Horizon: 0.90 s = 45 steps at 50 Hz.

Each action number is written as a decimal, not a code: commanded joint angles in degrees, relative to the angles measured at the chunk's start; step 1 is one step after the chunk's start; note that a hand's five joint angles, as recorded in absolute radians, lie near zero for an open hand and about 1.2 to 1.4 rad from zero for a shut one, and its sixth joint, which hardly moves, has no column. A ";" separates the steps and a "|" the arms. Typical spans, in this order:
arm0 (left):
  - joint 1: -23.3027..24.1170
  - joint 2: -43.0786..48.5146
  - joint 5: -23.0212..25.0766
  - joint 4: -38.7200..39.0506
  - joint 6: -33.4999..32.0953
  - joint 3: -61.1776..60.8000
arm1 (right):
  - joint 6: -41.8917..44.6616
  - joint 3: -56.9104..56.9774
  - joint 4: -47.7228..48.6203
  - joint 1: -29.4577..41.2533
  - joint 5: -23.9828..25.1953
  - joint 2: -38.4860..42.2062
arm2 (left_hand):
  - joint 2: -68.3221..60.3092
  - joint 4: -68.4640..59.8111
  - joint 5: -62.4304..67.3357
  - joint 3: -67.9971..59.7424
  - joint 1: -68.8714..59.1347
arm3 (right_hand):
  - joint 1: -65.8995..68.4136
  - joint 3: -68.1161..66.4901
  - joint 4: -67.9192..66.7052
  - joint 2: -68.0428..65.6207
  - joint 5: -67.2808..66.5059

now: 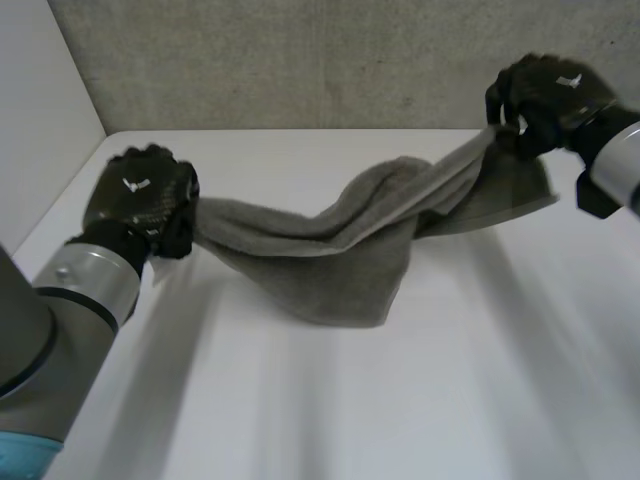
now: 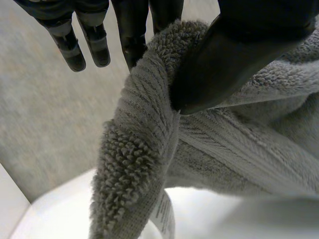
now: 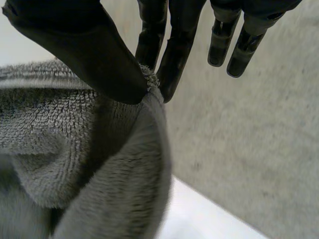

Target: Fold the towel.

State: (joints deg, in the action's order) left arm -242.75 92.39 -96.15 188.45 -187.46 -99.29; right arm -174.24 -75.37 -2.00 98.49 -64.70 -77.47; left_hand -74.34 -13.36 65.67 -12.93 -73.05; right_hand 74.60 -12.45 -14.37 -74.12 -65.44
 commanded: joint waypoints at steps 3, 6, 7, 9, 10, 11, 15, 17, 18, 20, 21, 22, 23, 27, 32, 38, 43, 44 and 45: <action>-3.07 -1.78 0.17 -0.10 1.66 -1.43 | 3.26 -4.42 -4.59 -1.29 4.06 0.81 | -5.66 3.36 4.33 2.93 -6.95 | 5.40 2.45 4.37 -5.88 -4.56; -4.14 -0.12 0.26 -0.10 1.57 -2.49 | 12.30 -7.14 -4.69 -0.59 2.92 4.67 | -5.66 3.36 4.33 2.93 -6.95 | 5.40 2.45 4.37 -5.88 -4.56; -4.14 -0.11 0.26 -0.10 1.57 -2.49 | 12.35 -7.15 -4.68 -0.58 2.91 4.69 | -5.66 3.36 4.33 2.93 -6.95 | 5.40 2.45 4.37 -5.88 -4.56; -3.97 4.62 0.34 -0.10 1.49 -2.93 | 19.17 -8.03 -4.69 1.43 1.08 10.03 | -5.66 3.36 4.33 2.93 -6.95 | 5.40 2.45 4.37 -5.88 -4.56; -3.79 6.12 0.34 -0.10 1.49 -2.93 | 19.20 -8.03 -4.68 1.44 1.07 10.05 | -5.66 3.36 4.33 2.93 -6.95 | 5.40 2.45 4.37 -5.88 -4.56; -3.79 6.13 0.34 -0.10 1.49 -2.93 | 19.99 -8.47 -4.08 1.96 -0.06 12.40 | -5.66 3.36 4.33 2.93 -6.95 | 5.40 2.45 4.37 -5.88 -4.56; -4.23 8.94 0.34 -0.10 1.40 -2.76 | 20.08 -8.47 -1.78 2.49 -1.66 16.82 | -5.66 3.36 4.33 2.93 -6.95 | 5.40 2.45 4.37 -5.88 -4.56; -4.40 8.95 0.26 -0.10 1.40 -2.49 | 20.00 -9.00 1.19 2.67 -2.18 18.22 | -5.66 3.36 4.33 2.93 -6.95 | 5.40 2.45 4.37 -5.88 -4.56; -4.58 8.95 0.34 -0.10 1.48 -2.40 | 19.91 -9.26 1.99 2.67 -2.36 18.40 | -5.66 3.36 4.33 2.93 -6.95 | 5.40 2.45 4.37 -5.88 -4.56; -4.93 8.95 0.34 -0.10 1.49 -2.23 | 19.82 -9.61 2.43 2.67 -2.19 18.40 | -5.66 3.36 4.33 2.93 -6.95 | -1.87 2.45 4.37 1.39 2.71; -4.93 8.95 0.34 -0.10 1.49 -2.23 | 19.82 -9.79 2.43 2.67 -2.18 18.40 | -5.66 3.36 4.33 2.93 -6.95 | -7.11 2.45 4.37 6.62 7.95; -5.19 8.95 0.34 -0.01 1.49 -2.23 | 19.82 -9.79 2.43 2.67 -2.18 18.40 | -5.66 3.36 4.33 2.93 -6.95 | -7.16 2.45 4.37 6.67 8.00; -5.19 8.95 0.34 -0.01 1.49 -2.14 | 19.82 -9.88 2.43 2.67 -2.27 18.32 | -5.66 3.36 4.33 2.93 -6.95 | -11.16 2.45 4.37 10.67 12.00; -5.28 8.95 0.34 -0.01 1.49 -2.05 | 19.82 -10.14 2.43 2.67 -2.54 18.14 | -5.66 3.36 4.33 2.93 -6.95 | -20.28 2.45 4.37 19.79 21.12; -5.37 9.04 0.34 0.08 1.49 -1.96 | 19.73 -12.33 2.08 2.67 -2.71 17.18 | -5.66 3.36 4.33 2.93 -6.95 | -33.70 2.45 4.37 33.21 34.54; -5.46 9.12 0.34 0.16 1.49 -1.70 | 19.56 -14.71 1.12 2.67 -4.12 15.77 | -5.66 3.36 4.33 2.93 -6.95 | -40.47 2.45 4.37 39.98 41.31; -5.55 9.74 0.34 0.16 1.57 -1.44 | 19.47 -17.26 0.24 2.67 -5.88 14.63 | -5.66 3.36 4.33 2.93 -6.95 | -41.31 2.45 4.37 40.82 42.15; -5.81 9.91 0.26 0.16 1.57 -1.35 | 19.21 -17.78 0.24 2.67 -6.40 14.54 | -5.66 3.36 4.33 2.93 -6.95 | -41.14 2.45 4.37 40.66 41.98; -6.16 10.09 0.34 0.16 1.57 -1.26 | 19.03 -18.22 0.24 2.67 -6.93 14.54 | -5.66 3.36 4.33 2.93 -6.95 | -41.14 2.45 4.37 40.65 41.98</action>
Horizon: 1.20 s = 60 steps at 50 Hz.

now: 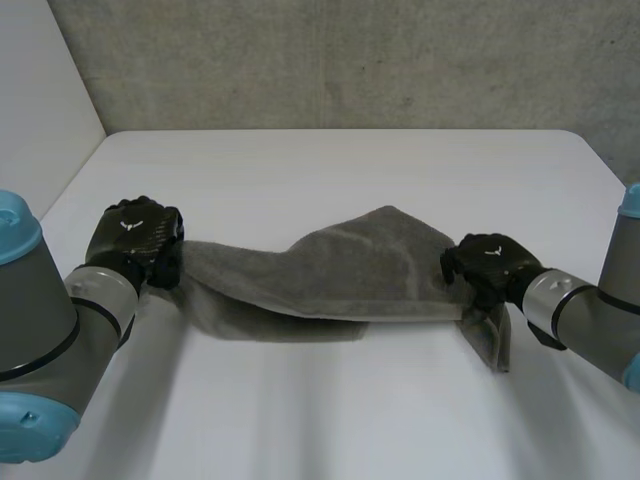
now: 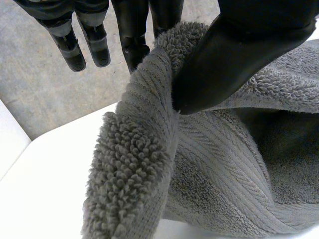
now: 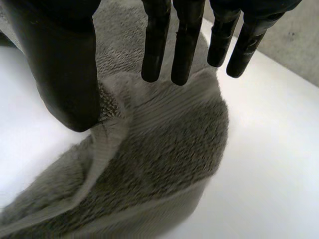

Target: Fold the towel.

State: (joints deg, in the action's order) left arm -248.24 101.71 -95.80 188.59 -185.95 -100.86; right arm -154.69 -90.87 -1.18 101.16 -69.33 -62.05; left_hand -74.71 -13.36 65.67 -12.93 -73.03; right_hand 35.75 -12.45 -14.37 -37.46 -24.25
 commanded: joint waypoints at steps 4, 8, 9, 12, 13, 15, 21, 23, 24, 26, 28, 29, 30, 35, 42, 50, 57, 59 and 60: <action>-1.19 1.38 0.00 0.02 0.06 0.66 | -0.70 -3.61 -0.49 0.00 -2.92 -0.88 | -5.29 3.36 4.33 2.93 -6.97 | -2.28 2.45 4.37 3.99 0.78; -1.98 2.08 0.00 0.02 0.15 1.01 | -0.79 -5.10 -0.23 -0.08 -3.18 -0.96 | -5.29 3.36 4.33 2.93 -6.97 | -1.61 2.45 4.37 3.32 0.12; -1.98 2.08 0.00 0.02 0.15 1.02 | -0.79 -5.11 -0.23 -0.08 -3.18 -0.97 | -5.29 3.36 4.33 2.93 -6.97 | -1.61 2.45 4.37 3.32 0.11; -2.33 2.17 0.00 0.02 0.06 1.10 | -0.87 -5.72 0.65 -0.08 -3.27 -0.97 | -5.29 3.36 4.33 2.93 -6.97 | -0.94 2.45 4.37 2.64 -0.56; -2.42 2.17 0.00 0.02 0.06 1.10 | -1.05 -5.81 1.26 -0.17 -3.44 -1.05 | -5.29 3.36 4.33 2.93 -6.97 | -0.10 2.45 4.37 1.81 -1.40; -2.42 2.26 0.00 0.02 0.06 1.19 | -1.67 -5.81 1.79 -0.17 -3.62 -0.97 | -5.29 3.36 4.33 2.93 -6.97 | 0.58 2.45 4.37 1.13 -2.08; -3.12 2.17 0.00 -0.06 0.15 1.28 | -4.56 -5.11 3.37 -0.70 -3.27 -0.70 | -5.29 3.36 4.33 2.93 -6.97 | 44.11 2.45 4.37 -42.40 -45.61; -2.95 2.17 -0.09 -0.06 0.15 1.11 | -5.97 -4.76 3.64 -0.88 -3.01 -0.97 | -5.29 3.36 4.33 2.93 -6.97 | 44.25 2.45 4.37 -42.54 -45.75; -2.86 2.09 -0.09 -0.24 0.15 0.93 | -7.28 -4.41 3.55 -1.22 -2.92 -1.57 | -5.29 3.36 4.33 2.93 -6.97 | 44.25 2.45 4.37 -42.54 -45.75; -2.69 1.65 -0.17 -0.33 -0.02 0.67 | -8.52 -4.23 3.46 -1.75 -2.65 -3.16 | -5.29 3.36 4.33 2.93 -6.97 | 44.25 2.45 4.37 -42.54 -45.75; -2.51 1.21 -0.18 -0.77 -0.02 0.40 | -9.40 -4.23 3.29 -2.37 -2.39 -5.97 | -5.29 3.36 4.33 2.93 -6.97 | 44.25 2.45 4.37 -42.54 -45.75; -2.33 0.34 -0.18 -1.55 0.06 0.14 | -9.83 -4.49 2.94 -2.89 -1.95 -9.19 | -5.29 3.36 4.33 2.93 -6.97 | 44.25 2.45 4.37 -42.54 -45.75; -2.33 -1.24 -0.09 -2.43 0.06 -0.30 | -9.84 -4.67 2.24 -3.33 -0.99 -12.53 | -5.29 3.36 4.33 2.93 -6.97 | 44.25 2.45 4.37 -42.54 -45.75; -2.60 -5.12 0.09 -4.46 -0.20 -1.80 | -9.58 -4.06 -4.95 -5.35 3.92 -21.86 | -5.29 3.36 4.33 2.93 -6.97 | 44.25 2.45 4.37 -42.54 -45.75; -3.38 -8.81 1.05 -6.83 -1.95 -3.12 | -6.94 -1.86 -11.13 -9.66 8.77 -27.33 | -5.29 3.36 4.33 2.93 -6.97 | 44.25 2.45 4.37 -42.54 -45.75; -4.44 -5.49 6.84 -5.61 -4.51 -2.42 | -5.27 0.60 -10.60 -9.58 8.68 -23.64 | -5.29 3.36 4.33 2.93 -6.97 | 44.25 2.45 4.37 -42.54 -45.75; -2.77 5.84 8.79 -4.54 -4.86 2.93 | -5.80 4.12 -7.17 -7.29 7.10 -13.97 | -5.29 3.36 4.33 2.93 -6.97 | 44.25 2.45 4.37 -42.54 -45.75; -2.60 8.06 8.79 -4.99 -5.03 4.44 | -5.71 6.13 -6.12 -6.07 5.70 -9.07 | -5.29 3.36 4.33 2.93 -6.97 | 44.25 2.45 4.37 -42.54 -45.75; -2.60 10.15 8.79 -5.33 -5.12 5.92 | -5.71 6.14 -6.12 -6.06 5.70 -9.05 | -5.29 3.36 4.33 2.93 -6.97 | 44.25 2.45 4.37 -42.54 -45.75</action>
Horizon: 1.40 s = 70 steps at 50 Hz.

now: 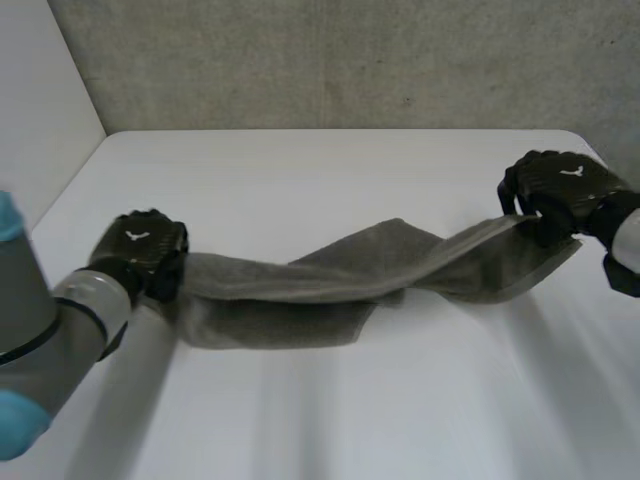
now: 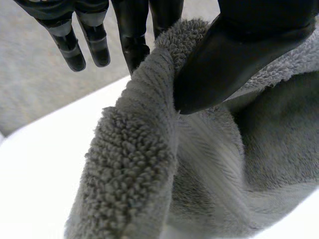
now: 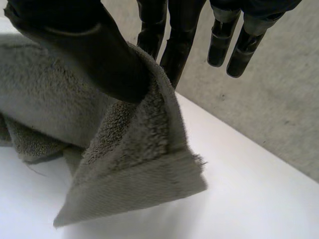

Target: Fold the towel.

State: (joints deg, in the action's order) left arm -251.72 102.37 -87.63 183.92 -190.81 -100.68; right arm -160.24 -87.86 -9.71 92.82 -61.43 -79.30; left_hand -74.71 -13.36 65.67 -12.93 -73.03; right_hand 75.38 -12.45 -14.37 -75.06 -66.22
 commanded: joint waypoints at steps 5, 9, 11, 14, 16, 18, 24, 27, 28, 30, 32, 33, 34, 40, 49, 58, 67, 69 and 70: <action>0.53 13.03 0.53 -0.58 -0.35 9.27 | -0.08 4.45 3.73 3.42 -2.64 12.15 | 2.60 3.36 -3.56 2.93 0.92 | 4.62 2.45 4.37 -4.94 -3.78; 0.26 16.01 0.26 0.20 -0.44 11.90 | -0.08 4.71 6.01 4.65 -3.69 13.82 | 30.75 3.36 -31.71 2.93 29.07 | 4.62 2.45 4.37 -4.94 -3.78; 0.26 16.98 0.18 0.55 -0.44 12.78 | -0.16 4.71 6.63 4.83 -4.13 14.00 | 40.18 3.36 -41.14 2.93 38.50 | 4.62 2.45 4.37 -4.94 -3.78; 0.17 18.48 -0.44 1.26 -0.44 14.19 | -0.25 4.71 7.43 4.91 -4.66 14.09 | 50.50 3.36 -51.46 2.93 48.82 | 4.62 2.45 4.37 -4.94 -3.78; 0.09 18.66 -0.97 1.35 -0.44 14.63 | -0.25 4.71 7.60 5.00 -4.66 14.09 | 53.57 3.36 -54.52 2.93 51.89 | 4.62 2.45 4.37 -4.94 -3.78; -0.09 18.22 -2.28 1.44 -0.44 14.72 | -0.25 4.71 7.60 5.27 -4.75 14.17 | 54.91 3.36 -55.87 2.93 53.23 | 4.62 2.45 4.37 -4.94 -3.78; 0.09 16.72 -3.60 1.44 -0.44 13.67 | -0.16 4.71 7.69 5.27 -4.84 14.00 | 54.74 3.36 -55.70 2.93 53.06 | 4.62 2.45 4.37 -4.94 -3.78; -0.09 13.30 -3.78 1.88 -0.44 11.73 | -0.16 4.63 7.60 5.27 -4.84 14.00 | 54.57 3.36 -55.53 2.93 52.89 | 4.62 2.45 4.37 -4.94 -3.78; -0.26 11.82 -3.69 2.05 -0.44 10.25 | -0.16 4.54 7.60 5.27 -4.84 14.00 | 54.41 3.36 -55.37 2.93 52.73 | 4.62 2.45 4.37 -4.94 -3.78; -0.35 10.24 -3.43 2.23 -0.62 8.76 | -0.08 4.36 7.60 5.27 -4.84 13.91 | 53.91 3.36 -54.87 2.93 52.23 | 4.62 2.45 4.37 -4.94 -3.78; -0.09 8.13 -3.43 2.31 -1.58 6.66 | -0.08 3.93 7.60 5.27 -4.84 13.74 | 53.57 3.36 -54.53 2.93 51.89 | 4.62 2.45 4.37 -4.94 -3.78; 0.35 6.02 -3.43 2.49 -3.33 4.37 | -0.08 3.92 7.60 5.27 -4.84 13.74 | 52.90 3.36 -53.86 2.93 51.22 | 4.62 2.45 4.37 -4.94 -3.78; 0.35 6.00 -3.43 2.49 -3.34 4.35 | -0.08 3.84 7.60 5.27 -4.84 13.65 | 52.89 3.36 -53.85 2.93 51.21 | 4.62 2.45 4.37 -4.94 -3.78; 0.52 0.30 -3.43 5.73 -11.41 -3.63 | -0.08 3.66 7.51 5.27 -4.84 13.65 | 52.56 3.36 -53.52 2.93 50.88 | 4.62 2.45 4.37 -4.94 -3.78; -0.26 -1.03 -3.34 12.07 -19.51 -9.18 | -0.08 3.31 7.51 5.35 -4.84 13.56 | 53.06 3.36 -54.02 2.93 51.38 | 4.62 2.45 4.37 -4.94 -3.78; -0.35 0.02 -3.08 13.65 -19.78 -10.85 | 0.01 2.52 7.51 5.35 -4.75 13.38 | 53.40 3.36 -54.36 2.93 51.72 | 4.62 2.45 4.37 -4.94 -3.78; 0.00 4.58 -2.64 20.77 -20.22 -10.86 | 0.01 2.25 7.51 5.44 -4.66 13.38 | 53.57 3.36 -54.53 2.93 51.89 | 4.62 2.45 4.37 -4.94 -3.78; 0.00 5.90 -2.64 21.03 -20.57 -10.16 | 0.01 2.08 7.51 5.44 -4.66 13.38 | 53.07 3.36 -54.02 2.93 51.39 | 4.62 2.45 4.37 -4.94 -3.78; 0.00 5.91 -2.64 21.04 -20.57 -10.15 | 0.01 2.08 7.51 5.44 -4.66 13.38 | 53.06 3.36 -54.02 2.93 51.38 | 4.62 2.45 4.37 -4.94 -3.78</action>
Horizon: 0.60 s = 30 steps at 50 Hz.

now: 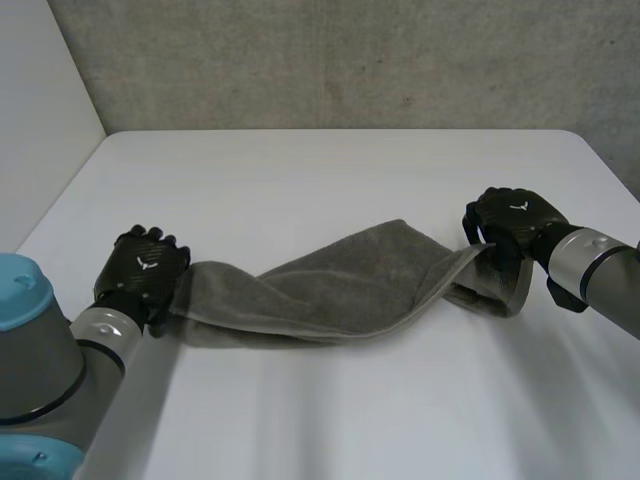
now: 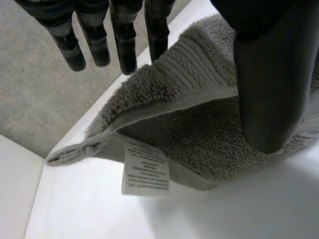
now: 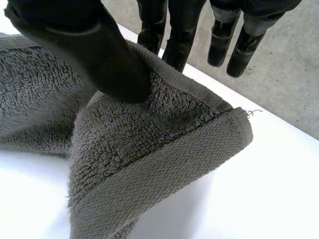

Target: Fold the towel.

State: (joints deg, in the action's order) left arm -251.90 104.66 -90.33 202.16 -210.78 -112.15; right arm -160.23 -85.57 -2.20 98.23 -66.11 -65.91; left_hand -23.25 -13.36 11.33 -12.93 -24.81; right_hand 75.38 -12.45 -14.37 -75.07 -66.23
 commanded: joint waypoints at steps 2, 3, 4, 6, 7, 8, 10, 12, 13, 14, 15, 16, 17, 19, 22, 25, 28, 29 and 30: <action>0.18 5.03 0.07 2.80 -0.95 2.38 | 0.09 -0.30 0.00 0.03 0.01 -0.01 | 0.59 3.36 1.33 2.93 2.14 | 4.62 2.45 4.37 -4.93 -3.77; 0.27 6.42 0.07 2.80 -0.95 3.68 | 0.09 -0.39 0.09 0.03 0.01 -0.01 | -1.91 3.36 3.83 2.93 -0.35 | 4.62 2.45 4.37 -4.93 -3.77; 0.27 6.44 0.07 2.80 -0.95 3.70 | 0.09 -0.39 0.09 0.03 0.01 -0.01 | -1.93 3.36 3.85 2.93 -0.38 | 4.62 2.45 4.37 -4.93 -3.77; 0.27 7.31 -0.02 2.89 -0.95 4.66 | 0.09 -0.39 0.09 0.03 0.01 0.08 | -2.61 3.36 4.52 2.93 -1.05 | 4.62 2.45 4.37 -4.93 -3.77; 0.27 7.84 0.07 2.98 -0.95 5.53 | 0.09 -0.39 0.09 0.03 0.01 0.08 | -4.94 3.36 6.86 2.93 -3.38 | 4.62 2.45 4.37 -4.93 -3.77; 0.35 8.19 0.16 2.98 -0.86 6.41 | 0.09 -0.39 0.17 -0.05 0.01 0.17 | -11.62 3.36 13.54 2.93 -10.07 | 4.62 2.45 4.37 -4.93 -3.77; 0.44 8.72 0.33 2.98 -0.86 7.20 | 0.09 -0.39 0.17 0.03 -0.07 0.17 | -20.18 3.36 22.10 2.93 -18.63 | 4.62 2.45 4.37 -4.93 -3.77; 0.53 9.16 0.60 2.98 -0.95 7.92 | 0.00 -0.39 0.26 0.03 -0.07 0.17 | -27.33 3.36 29.25 2.93 -25.78 | 4.62 2.45 4.37 -4.93 -3.77; 0.62 9.51 1.12 2.89 -0.95 8.35 | -0.08 -0.39 0.26 -0.05 -0.16 0.17 | -30.17 3.36 32.08 2.93 -28.61 | 4.62 2.45 4.37 -4.93 -3.77; 0.62 9.51 1.12 2.89 -0.95 8.36 | -0.17 -0.30 0.26 -0.05 -0.16 0.17 | -30.19 3.36 32.11 2.93 -28.64 | 4.62 2.45 4.37 -4.93 -3.77; 0.62 9.69 1.65 2.89 -0.95 8.70 | -0.17 -0.30 0.26 -0.05 -0.16 0.17 | -30.86 3.36 32.78 2.93 -29.30 | 4.62 2.45 4.37 -4.93 -3.77; 0.62 9.60 1.82 2.89 -0.95 8.79 | -0.17 -0.21 0.18 -0.14 -0.51 0.08 | -30.87 3.36 32.78 2.93 -29.31 | 4.62 2.45 4.37 -4.93 -3.77; 0.62 9.60 1.83 2.89 -0.95 8.79 | -0.26 -0.12 0.17 -0.23 -1.12 -0.01 | -30.87 3.36 32.78 2.93 -29.31 | 4.62 2.45 4.37 -4.93 -3.77; 0.44 9.07 1.91 2.98 -0.95 8.80 | -0.26 0.14 0.09 -0.40 -1.74 -0.18 | -30.87 3.36 32.78 2.93 -29.31 | 4.62 2.45 4.37 -4.93 -3.77; 0.27 8.29 1.91 2.89 -0.95 8.45 | -0.26 0.31 0.09 -0.58 -2.18 -0.88 | -30.53 3.36 32.45 2.93 -28.98 | 4.62 2.45 4.37 -4.93 -3.77; 0.00 7.49 2.00 2.89 -0.95 8.18 | -0.35 0.32 0.09 -0.76 -2.27 -1.24 | -30.53 3.36 32.45 2.93 -28.97 | 4.62 2.45 4.37 -4.93 -3.77; -0.08 5.91 2.09 2.89 -0.86 7.74 | -0.35 0.23 0.09 -0.76 -2.27 -1.33 | -30.03 3.36 31.94 2.93 -28.47 | 4.62 2.45 4.37 -4.93 -3.77; -0.08 5.65 2.09 2.89 -0.69 7.39 | -0.35 0.23 0.09 -0.76 -2.27 -1.33 | -29.86 3.36 31.78 2.93 -28.30 | 4.62 2.45 4.37 -4.93 -3.77; -0.08 5.47 2.18 2.89 -0.69 7.04 | -0.35 0.05 0.09 -0.76 -2.27 -1.41 | -30.19 3.36 32.11 2.93 -28.63 | 4.62 2.45 4.37 -4.93 -3.77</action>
State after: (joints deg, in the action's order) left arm -251.81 111.98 -88.27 205.05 -211.68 -103.91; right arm -160.55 -85.28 -2.10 97.56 -68.32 -66.95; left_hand -53.26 -13.36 43.06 -12.93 -52.87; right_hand 75.39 -12.45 -14.37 -75.07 -66.23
